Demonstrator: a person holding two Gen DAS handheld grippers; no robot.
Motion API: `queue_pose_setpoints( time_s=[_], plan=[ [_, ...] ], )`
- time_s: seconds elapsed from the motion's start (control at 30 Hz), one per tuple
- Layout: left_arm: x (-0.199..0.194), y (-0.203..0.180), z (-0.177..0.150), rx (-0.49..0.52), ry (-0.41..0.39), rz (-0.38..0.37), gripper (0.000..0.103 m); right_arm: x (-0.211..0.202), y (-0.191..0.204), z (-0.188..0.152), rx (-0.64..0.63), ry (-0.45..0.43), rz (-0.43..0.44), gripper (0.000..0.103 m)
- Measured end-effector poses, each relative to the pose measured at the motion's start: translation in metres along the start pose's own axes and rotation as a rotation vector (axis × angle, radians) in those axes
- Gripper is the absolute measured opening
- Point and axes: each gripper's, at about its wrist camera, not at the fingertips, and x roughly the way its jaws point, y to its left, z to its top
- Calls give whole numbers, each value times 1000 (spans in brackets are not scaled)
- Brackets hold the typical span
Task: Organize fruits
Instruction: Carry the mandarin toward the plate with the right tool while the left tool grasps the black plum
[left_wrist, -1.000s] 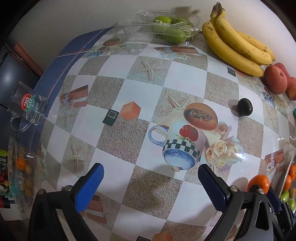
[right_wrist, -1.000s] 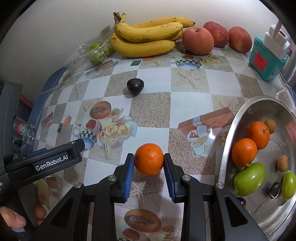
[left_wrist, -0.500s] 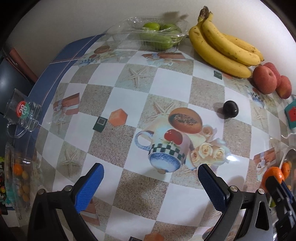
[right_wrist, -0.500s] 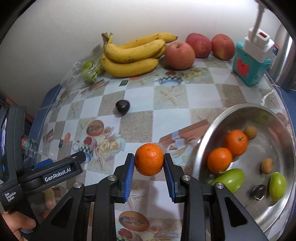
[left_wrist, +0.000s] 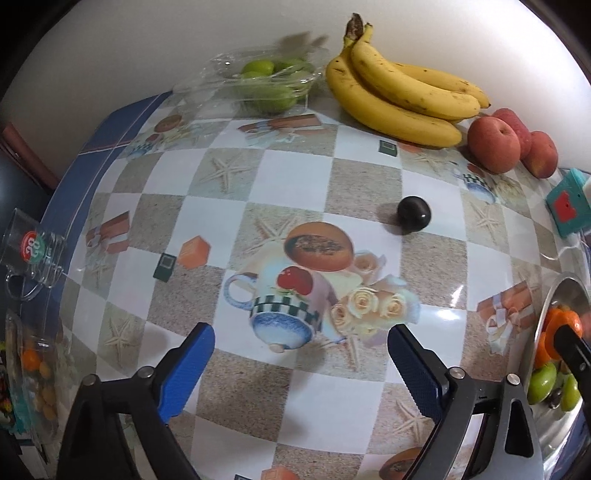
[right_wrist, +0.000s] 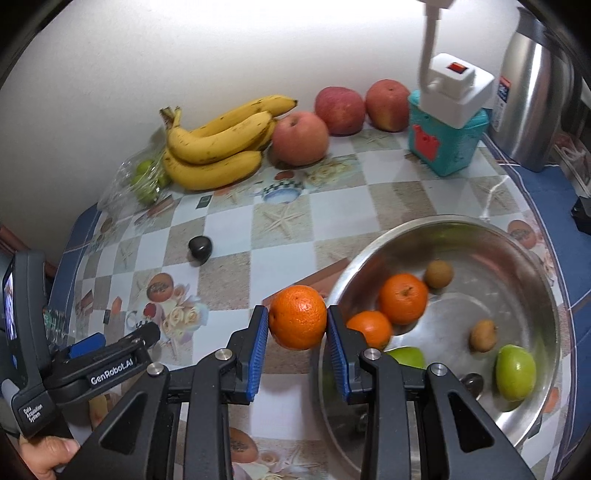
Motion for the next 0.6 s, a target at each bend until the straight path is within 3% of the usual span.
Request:
queue_pose_setpoints(
  time_s=[0.33, 0.6],
  plan=[
    [1, -30, 12, 40, 0, -67, 96, -3, -23, 8, 46, -26, -21, 33],
    [6, -49, 43, 72, -7, -119, 85, -1, -37, 12, 77, -36, -20, 33]
  ],
)
